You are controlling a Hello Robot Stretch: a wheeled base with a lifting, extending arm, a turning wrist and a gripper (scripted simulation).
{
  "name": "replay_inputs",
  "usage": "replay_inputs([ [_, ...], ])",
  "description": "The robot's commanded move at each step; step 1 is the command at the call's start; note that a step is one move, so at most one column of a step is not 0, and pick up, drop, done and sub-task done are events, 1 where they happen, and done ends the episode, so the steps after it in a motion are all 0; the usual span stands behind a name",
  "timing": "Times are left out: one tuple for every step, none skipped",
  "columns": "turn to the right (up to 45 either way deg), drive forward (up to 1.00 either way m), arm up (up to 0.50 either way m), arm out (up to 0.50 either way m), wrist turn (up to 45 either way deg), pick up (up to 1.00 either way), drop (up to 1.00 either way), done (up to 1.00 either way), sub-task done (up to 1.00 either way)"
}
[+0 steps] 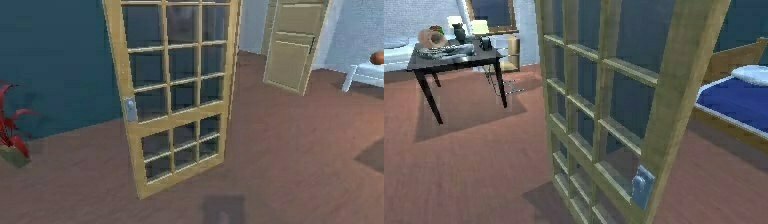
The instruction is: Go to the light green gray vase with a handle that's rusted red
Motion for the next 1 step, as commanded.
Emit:
replay_inputs([
  [33.0, 0.00, 0.00, 0.00, 0.0, 0.00, 0.00, 0.00, 0.00],
])
